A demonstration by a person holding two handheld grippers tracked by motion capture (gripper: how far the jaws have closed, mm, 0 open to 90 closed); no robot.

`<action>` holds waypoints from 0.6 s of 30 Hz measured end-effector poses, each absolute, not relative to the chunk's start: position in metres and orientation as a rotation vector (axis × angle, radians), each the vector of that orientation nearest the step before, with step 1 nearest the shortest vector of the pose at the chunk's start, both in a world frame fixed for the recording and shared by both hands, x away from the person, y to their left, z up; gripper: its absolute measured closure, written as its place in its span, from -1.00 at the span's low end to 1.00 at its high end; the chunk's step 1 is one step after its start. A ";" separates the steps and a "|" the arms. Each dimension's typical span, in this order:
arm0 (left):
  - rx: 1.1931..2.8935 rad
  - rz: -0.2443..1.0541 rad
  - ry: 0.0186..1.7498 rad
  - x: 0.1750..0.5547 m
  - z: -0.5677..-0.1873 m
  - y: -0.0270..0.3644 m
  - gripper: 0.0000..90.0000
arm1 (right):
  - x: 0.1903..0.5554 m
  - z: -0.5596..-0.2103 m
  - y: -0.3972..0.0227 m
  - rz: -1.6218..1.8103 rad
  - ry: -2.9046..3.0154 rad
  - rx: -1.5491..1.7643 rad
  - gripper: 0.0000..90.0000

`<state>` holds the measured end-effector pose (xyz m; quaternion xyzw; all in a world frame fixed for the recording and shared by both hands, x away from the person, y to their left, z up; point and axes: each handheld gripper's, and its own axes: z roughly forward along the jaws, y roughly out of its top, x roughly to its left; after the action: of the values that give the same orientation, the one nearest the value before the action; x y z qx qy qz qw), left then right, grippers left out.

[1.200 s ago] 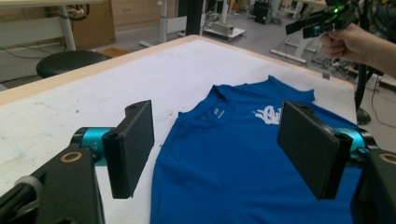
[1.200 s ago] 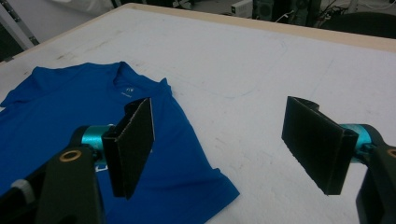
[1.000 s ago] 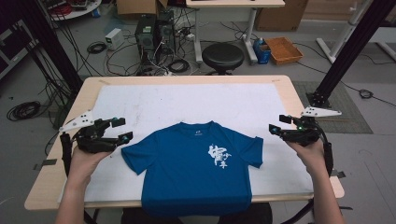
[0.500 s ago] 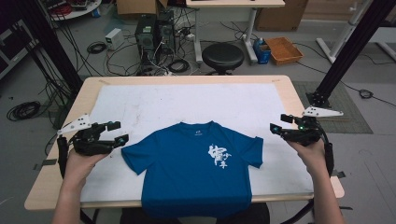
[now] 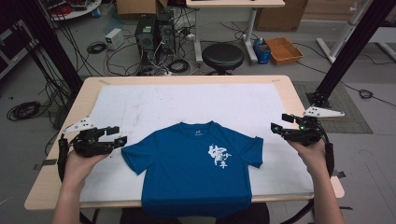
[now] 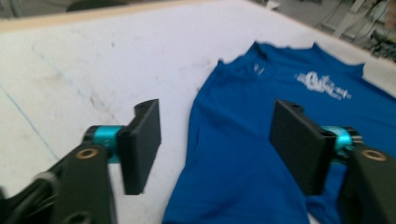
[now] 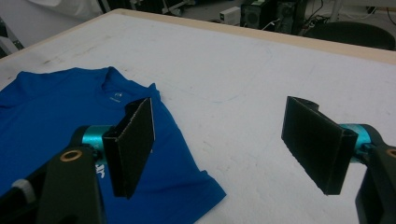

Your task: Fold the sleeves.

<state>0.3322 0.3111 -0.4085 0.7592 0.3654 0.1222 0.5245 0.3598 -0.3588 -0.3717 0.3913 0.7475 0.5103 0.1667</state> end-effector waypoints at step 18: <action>1.921 0.251 1.105 0.339 -0.439 0.318 0.23 | 0.359 -0.371 -0.357 1.455 2.115 1.098 -0.42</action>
<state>0.3392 0.3177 -0.4394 0.7733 0.4451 0.1010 0.4401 0.3590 -0.3573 -0.3709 0.3872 0.7460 0.5132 0.1736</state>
